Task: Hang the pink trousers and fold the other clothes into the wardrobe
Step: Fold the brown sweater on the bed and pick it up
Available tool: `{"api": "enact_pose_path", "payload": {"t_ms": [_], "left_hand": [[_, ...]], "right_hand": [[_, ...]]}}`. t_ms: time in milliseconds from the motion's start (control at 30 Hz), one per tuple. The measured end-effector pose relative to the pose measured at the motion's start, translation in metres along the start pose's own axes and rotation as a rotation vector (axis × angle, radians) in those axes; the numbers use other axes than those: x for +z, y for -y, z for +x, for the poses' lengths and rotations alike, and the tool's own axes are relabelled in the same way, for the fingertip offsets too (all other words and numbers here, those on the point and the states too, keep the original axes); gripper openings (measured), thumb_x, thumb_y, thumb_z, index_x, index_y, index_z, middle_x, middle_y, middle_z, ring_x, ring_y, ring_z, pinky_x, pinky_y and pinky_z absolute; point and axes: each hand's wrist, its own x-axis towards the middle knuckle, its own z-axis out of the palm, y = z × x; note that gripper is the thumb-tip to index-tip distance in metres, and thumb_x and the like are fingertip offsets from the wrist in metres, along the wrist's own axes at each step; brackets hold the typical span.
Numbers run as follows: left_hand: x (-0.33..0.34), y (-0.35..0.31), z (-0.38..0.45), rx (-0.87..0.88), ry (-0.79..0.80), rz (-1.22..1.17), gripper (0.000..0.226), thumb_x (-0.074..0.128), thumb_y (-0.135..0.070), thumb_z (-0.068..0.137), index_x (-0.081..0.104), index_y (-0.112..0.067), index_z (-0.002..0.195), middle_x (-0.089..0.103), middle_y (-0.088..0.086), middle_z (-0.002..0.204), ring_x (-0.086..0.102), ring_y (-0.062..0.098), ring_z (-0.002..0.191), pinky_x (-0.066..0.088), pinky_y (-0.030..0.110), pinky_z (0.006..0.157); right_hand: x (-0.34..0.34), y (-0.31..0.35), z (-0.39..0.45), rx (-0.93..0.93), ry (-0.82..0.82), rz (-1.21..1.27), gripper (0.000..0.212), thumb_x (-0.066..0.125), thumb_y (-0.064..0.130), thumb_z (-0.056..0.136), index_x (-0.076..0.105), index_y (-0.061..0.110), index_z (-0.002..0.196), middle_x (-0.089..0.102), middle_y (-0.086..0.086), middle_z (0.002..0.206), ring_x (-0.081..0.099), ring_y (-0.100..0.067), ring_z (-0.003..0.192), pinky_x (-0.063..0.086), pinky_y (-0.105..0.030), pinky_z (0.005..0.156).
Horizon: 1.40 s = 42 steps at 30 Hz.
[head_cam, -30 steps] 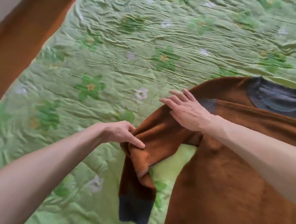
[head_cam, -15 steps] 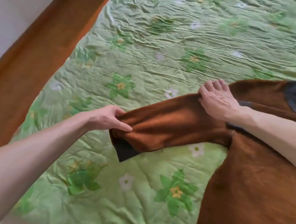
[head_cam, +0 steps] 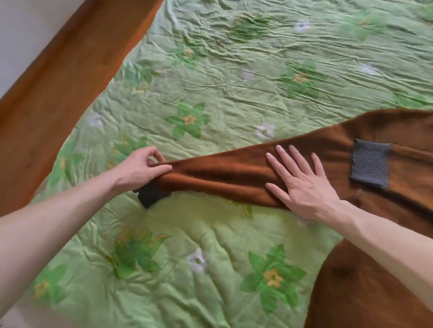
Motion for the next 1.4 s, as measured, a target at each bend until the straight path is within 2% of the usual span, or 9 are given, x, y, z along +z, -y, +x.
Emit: {"api": "enact_pose_path", "payload": {"t_ms": [200,333,600,700,767,933,1033,1167,1400], "left_hand": [[-0.026,0.010,-0.019,-0.273,0.312,-0.062,0.030,0.081,-0.033,0.089,0.077,-0.009,0.105,0.078,0.009,0.093,0.069,0.016,0.078,0.050,0.029,0.068],[-0.024,0.001,-0.025,-0.280,0.230,-0.280,0.019,0.057,-0.025,0.107,0.071,-0.013,0.108,0.078,0.008,0.099,0.073,0.012,0.078,0.055,0.029,0.069],[0.033,-0.082,-0.035,-0.188,0.419,-0.726,0.028,0.066,-0.029,0.088,0.077,-0.012,0.107,0.076,0.015,0.114,0.075,0.023,0.092,0.062,0.037,0.077],[0.071,-0.123,-0.036,-0.067,0.435,-0.792,0.037,0.067,-0.024,0.085,0.074,-0.007,0.118,0.076,0.013,0.115,0.073,0.023,0.101,0.054,0.039,0.094],[0.095,-0.150,-0.032,0.026,0.362,-0.730,0.034,0.076,-0.025,0.078,0.077,-0.012,0.109,0.078,0.009,0.102,0.072,0.017,0.089,0.056,0.030,0.082],[0.143,-0.224,-0.014,0.144,0.165,-0.609,0.037,0.066,-0.054,0.093,0.077,-0.018,0.095,0.064,-0.003,0.077,0.057,0.008,0.071,0.040,0.030,0.074],[0.169,-0.264,-0.008,0.318,0.018,-0.524,0.033,0.055,-0.047,0.104,0.077,-0.024,0.101,0.066,-0.012,0.075,0.058,0.003,0.067,0.044,0.026,0.066],[0.199,-0.280,-0.001,0.479,-0.117,-0.192,0.057,0.041,-0.067,0.096,0.072,-0.026,0.120,0.065,-0.002,0.113,0.064,0.014,0.106,0.052,0.039,0.097],[0.252,-0.291,0.001,0.671,-0.225,0.187,0.060,0.039,-0.058,0.101,0.051,-0.024,0.149,0.056,0.003,0.144,0.052,0.025,0.134,0.041,0.049,0.113]], "right_hand": [[-0.008,0.003,0.009,0.030,0.121,0.019,0.080,0.008,0.078,0.094,-0.020,0.043,0.160,-0.027,0.012,0.169,-0.027,-0.017,0.155,-0.012,-0.059,0.123],[-0.015,0.019,0.003,0.037,0.025,0.100,0.081,0.038,0.059,0.101,-0.008,0.037,0.164,-0.014,0.005,0.173,-0.017,-0.022,0.159,0.000,-0.065,0.125],[-0.034,0.091,-0.035,-0.396,-0.108,0.829,0.112,0.081,0.023,0.080,0.010,0.030,0.165,0.023,0.006,0.170,0.024,-0.008,0.156,0.031,-0.034,0.123],[-0.048,0.089,-0.044,-0.204,-0.201,1.094,0.101,0.073,0.008,0.082,0.019,0.039,0.161,0.051,0.005,0.152,0.056,-0.009,0.131,0.048,-0.029,0.106],[-0.060,0.073,-0.045,-0.020,-0.269,1.233,0.083,0.064,0.005,0.088,0.031,0.041,0.155,0.065,0.001,0.133,0.065,-0.011,0.113,0.051,-0.028,0.101],[-0.087,-0.004,-0.059,0.208,-0.365,1.361,0.058,0.046,0.005,0.106,0.036,0.025,0.160,0.051,0.010,0.146,0.046,0.009,0.127,0.030,-0.006,0.111],[-0.106,-0.055,-0.079,0.338,-0.375,1.644,0.035,0.045,0.031,0.111,0.057,0.032,0.144,0.058,0.013,0.142,0.052,-0.003,0.134,0.036,-0.025,0.118],[-0.123,-0.130,-0.124,0.575,-0.500,2.097,0.030,0.046,0.035,0.110,0.068,0.017,0.121,0.076,-0.009,0.119,0.072,-0.028,0.111,0.060,-0.052,0.091],[-0.104,-0.255,-0.219,0.797,-1.000,2.348,0.023,0.050,0.021,0.102,0.072,0.014,0.100,0.076,-0.003,0.094,0.072,-0.018,0.081,0.058,-0.029,0.075]]}}
